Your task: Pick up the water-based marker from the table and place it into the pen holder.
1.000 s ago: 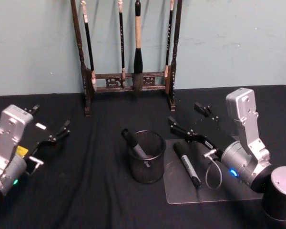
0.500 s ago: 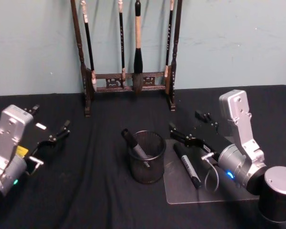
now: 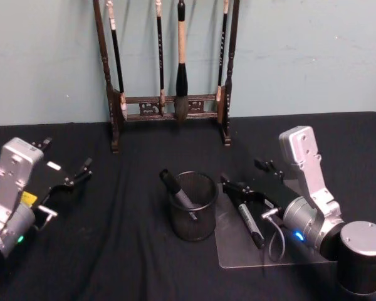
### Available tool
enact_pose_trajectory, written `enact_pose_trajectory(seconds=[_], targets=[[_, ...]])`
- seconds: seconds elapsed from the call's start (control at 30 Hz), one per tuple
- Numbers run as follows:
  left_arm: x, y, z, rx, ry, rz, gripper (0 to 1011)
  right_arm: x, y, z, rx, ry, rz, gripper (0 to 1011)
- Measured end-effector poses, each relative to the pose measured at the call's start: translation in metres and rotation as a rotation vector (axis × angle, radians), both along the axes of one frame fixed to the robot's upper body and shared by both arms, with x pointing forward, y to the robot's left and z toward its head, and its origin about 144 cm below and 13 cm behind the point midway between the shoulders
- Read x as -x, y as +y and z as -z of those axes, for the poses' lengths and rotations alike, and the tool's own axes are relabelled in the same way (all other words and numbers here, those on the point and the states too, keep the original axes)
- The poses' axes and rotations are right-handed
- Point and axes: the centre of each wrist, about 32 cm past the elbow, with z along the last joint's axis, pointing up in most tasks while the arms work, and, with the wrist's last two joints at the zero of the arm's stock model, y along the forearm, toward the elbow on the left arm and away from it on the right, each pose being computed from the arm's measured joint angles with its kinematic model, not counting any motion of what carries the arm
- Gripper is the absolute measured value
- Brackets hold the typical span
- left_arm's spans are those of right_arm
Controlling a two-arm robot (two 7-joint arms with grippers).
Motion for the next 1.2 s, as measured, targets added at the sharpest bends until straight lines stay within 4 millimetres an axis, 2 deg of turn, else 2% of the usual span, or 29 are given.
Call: enact_pose_trajectory(seconds=[1.2], targets=[[0.000,0.000,0.000,0.000,0.000,0.000,1009,-0.002,0.003,0.023,0.060,0.119,0.004,1002]])
